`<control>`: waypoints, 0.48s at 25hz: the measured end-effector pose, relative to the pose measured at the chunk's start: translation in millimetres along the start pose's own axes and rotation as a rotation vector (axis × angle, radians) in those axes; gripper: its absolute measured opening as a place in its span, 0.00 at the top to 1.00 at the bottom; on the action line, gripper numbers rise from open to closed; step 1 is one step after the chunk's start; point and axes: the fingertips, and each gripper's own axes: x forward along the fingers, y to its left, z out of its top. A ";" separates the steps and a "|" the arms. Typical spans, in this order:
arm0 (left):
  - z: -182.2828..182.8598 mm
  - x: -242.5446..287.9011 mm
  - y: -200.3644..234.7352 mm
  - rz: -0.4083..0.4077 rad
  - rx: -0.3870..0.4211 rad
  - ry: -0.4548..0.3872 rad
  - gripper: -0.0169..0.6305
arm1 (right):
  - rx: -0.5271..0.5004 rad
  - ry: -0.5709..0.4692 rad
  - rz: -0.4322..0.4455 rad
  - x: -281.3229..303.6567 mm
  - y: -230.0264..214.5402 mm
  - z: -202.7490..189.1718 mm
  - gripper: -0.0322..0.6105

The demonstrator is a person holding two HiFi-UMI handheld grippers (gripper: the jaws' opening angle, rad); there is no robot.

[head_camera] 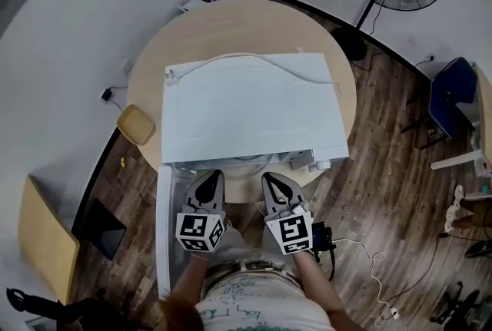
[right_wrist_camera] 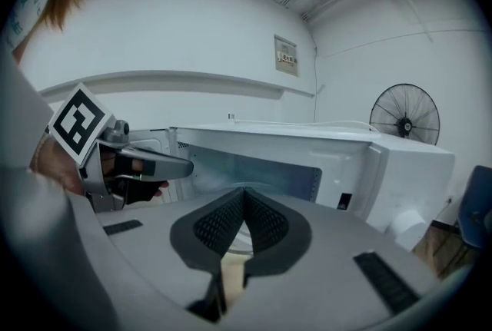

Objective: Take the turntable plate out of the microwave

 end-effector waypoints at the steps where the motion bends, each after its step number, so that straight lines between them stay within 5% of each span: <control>1: -3.9 2.1 0.7 -0.006 0.003 0.014 0.95 | -0.017 0.011 -0.008 1.7 -0.4 -3.1 0.96; 12: -33.1 12.4 5.6 -0.067 -0.049 0.098 0.95 | -0.007 0.080 -0.057 17.1 0.6 -24.5 0.96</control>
